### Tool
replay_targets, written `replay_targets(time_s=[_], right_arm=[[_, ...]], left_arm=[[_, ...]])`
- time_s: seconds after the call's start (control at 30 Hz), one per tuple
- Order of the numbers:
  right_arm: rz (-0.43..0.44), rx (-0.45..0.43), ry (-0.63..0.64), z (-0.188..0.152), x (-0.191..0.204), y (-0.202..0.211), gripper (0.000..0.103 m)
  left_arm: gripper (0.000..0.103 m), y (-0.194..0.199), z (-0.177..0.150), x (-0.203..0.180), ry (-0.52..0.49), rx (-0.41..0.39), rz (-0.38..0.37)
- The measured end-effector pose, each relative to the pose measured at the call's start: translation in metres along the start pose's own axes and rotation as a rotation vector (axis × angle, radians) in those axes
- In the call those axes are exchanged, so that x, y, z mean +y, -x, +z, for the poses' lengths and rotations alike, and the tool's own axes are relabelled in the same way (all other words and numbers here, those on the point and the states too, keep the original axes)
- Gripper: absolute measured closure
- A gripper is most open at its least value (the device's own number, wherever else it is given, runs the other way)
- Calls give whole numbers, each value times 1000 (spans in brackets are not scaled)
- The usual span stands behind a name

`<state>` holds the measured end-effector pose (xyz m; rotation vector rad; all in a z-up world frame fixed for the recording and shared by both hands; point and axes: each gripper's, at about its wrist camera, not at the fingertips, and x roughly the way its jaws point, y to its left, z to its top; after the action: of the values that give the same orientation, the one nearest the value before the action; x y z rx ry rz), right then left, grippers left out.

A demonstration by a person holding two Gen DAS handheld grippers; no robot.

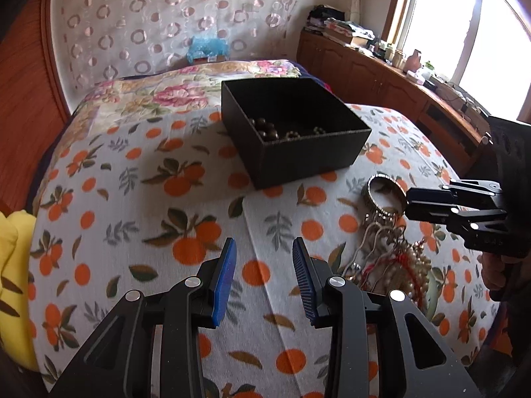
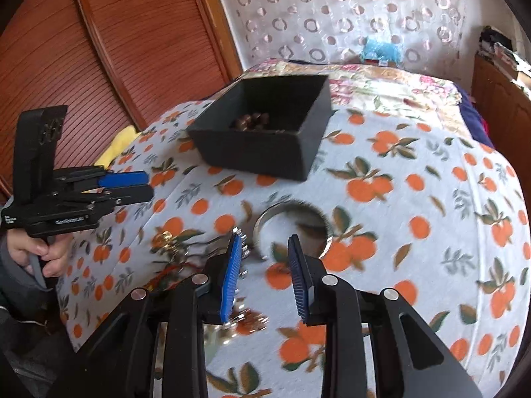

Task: Organize jewelry
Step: 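Grasp the silver chain jewelry with the right tool and lift it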

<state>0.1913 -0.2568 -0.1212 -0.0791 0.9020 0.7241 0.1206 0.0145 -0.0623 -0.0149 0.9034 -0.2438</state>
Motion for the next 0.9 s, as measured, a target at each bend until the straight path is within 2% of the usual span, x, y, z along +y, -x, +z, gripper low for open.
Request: replay_targets(time_s=[0.27,0.7,0.8,0.9], right_arm=[[29,65,-19,-7,7,-12,71],[42,93,-45,-3,10,-24,72],[36,95,-41,-1,9,-27,85],[42,91,-41,0,10,-27,87]], left_arm=[[70,3,-7,-4,-16,-1,0],[70,3,-7,-8,-16,-1,-12],[70,3,-9,-11,-18,0,-16],[70,2,-10,-11,-15,0,-16]])
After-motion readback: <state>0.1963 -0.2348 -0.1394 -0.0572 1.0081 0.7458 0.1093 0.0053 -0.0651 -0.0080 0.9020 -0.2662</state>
